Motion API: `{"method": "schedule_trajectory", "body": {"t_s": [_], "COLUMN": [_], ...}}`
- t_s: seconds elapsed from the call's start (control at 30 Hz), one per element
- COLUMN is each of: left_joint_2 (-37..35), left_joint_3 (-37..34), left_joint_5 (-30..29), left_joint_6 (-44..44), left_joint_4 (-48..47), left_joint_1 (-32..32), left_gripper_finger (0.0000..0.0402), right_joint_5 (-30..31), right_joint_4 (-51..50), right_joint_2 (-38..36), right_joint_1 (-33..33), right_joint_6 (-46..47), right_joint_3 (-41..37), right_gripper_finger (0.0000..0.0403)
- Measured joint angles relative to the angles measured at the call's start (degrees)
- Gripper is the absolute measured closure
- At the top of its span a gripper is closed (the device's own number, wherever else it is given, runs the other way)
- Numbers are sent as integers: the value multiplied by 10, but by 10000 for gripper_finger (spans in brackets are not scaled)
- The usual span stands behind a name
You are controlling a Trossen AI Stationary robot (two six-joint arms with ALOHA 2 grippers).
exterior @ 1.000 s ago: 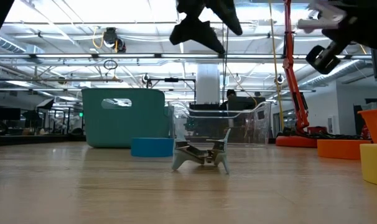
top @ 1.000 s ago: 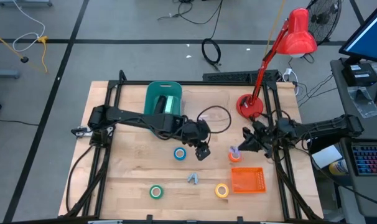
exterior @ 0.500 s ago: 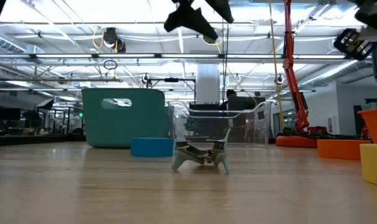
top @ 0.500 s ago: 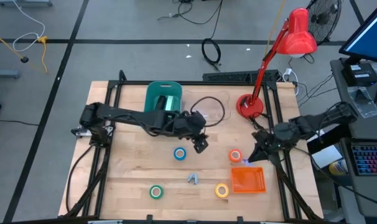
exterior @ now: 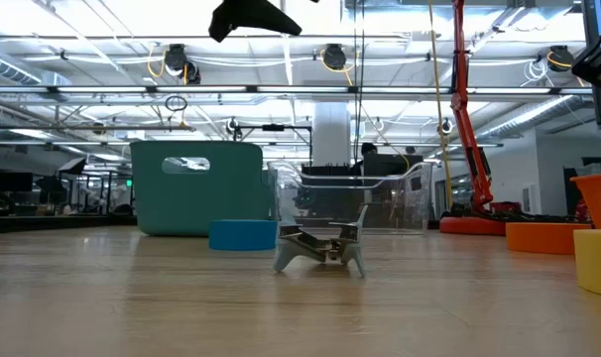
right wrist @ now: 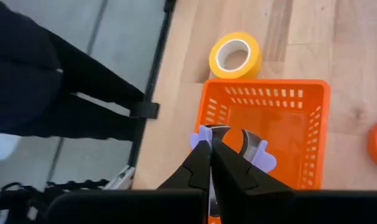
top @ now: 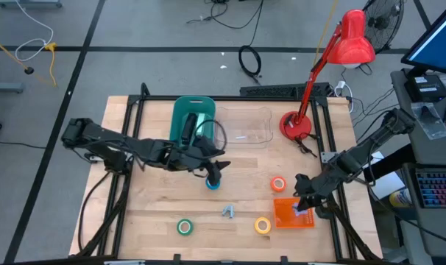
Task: Pick and place Stapler, Stapler remover, tape
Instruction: Put the purple staple remover into the orange bin
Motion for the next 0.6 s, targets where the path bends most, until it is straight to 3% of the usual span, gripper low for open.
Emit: {"method": "schedule_trajectory", "body": {"t_s": [0.23,0.6], "left_joint_2": [-82,-210], "left_joint_3": [-105,-225], "left_joint_5": [-23,-22], "left_joint_6": [1,-5], "left_joint_4": [58,56], "left_joint_1": [-33,-95], "left_gripper_finger": [176,176], "right_joint_5": [45,125], "right_joint_4": [-9,-32], "right_joint_2": [80,189], "right_joint_1": [51,86], "right_joint_6": [35,84], "right_joint_3": [31,46], "right_gripper_finger": [403,403]}}
